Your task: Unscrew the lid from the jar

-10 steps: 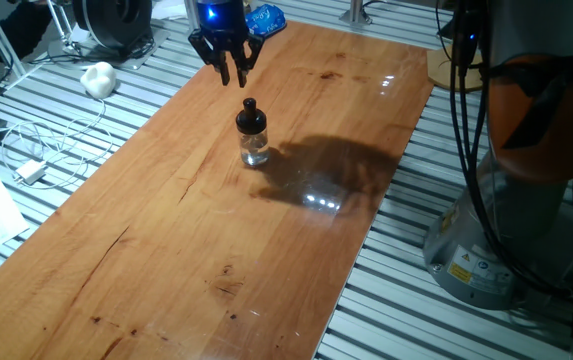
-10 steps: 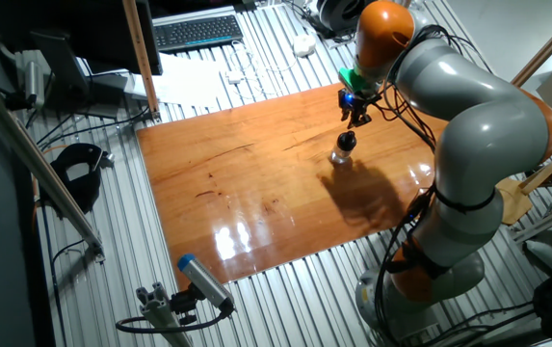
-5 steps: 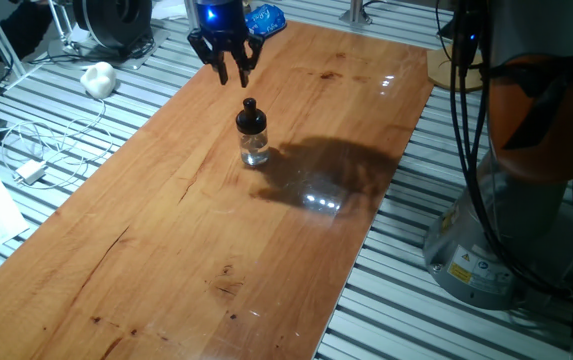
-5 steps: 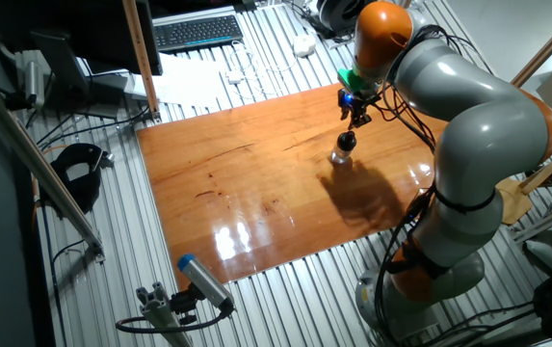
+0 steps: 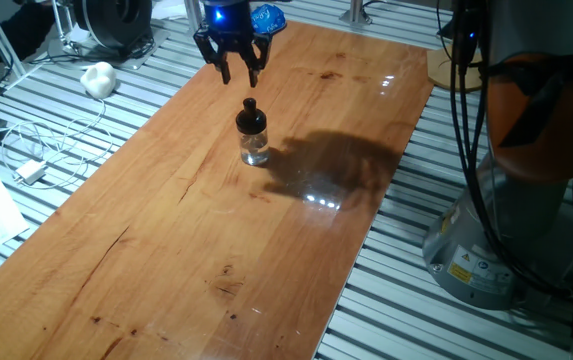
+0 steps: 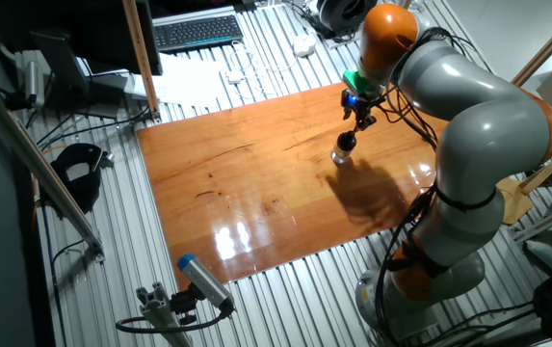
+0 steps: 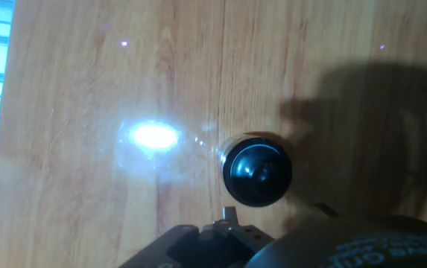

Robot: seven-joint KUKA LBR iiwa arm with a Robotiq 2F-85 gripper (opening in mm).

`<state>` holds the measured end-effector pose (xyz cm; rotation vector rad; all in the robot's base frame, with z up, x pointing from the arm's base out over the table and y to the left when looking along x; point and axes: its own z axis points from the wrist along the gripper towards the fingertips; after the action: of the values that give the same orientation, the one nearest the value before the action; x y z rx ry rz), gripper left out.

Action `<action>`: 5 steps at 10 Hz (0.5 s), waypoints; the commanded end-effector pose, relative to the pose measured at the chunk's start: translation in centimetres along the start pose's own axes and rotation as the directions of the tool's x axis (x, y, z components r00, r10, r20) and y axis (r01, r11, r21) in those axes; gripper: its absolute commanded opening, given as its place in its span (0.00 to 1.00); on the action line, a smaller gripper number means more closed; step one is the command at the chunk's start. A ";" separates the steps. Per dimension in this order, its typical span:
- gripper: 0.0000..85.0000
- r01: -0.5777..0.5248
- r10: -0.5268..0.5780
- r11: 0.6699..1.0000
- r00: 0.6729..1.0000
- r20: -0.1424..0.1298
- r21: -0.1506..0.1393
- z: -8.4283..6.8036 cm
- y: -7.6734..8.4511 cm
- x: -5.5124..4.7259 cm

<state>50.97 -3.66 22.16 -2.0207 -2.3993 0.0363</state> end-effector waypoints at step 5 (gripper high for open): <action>0.60 -0.074 0.074 0.997 0.997 0.021 0.012 1.8 0.8 -0.9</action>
<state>51.88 -4.46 20.30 -2.1149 -2.3255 0.0713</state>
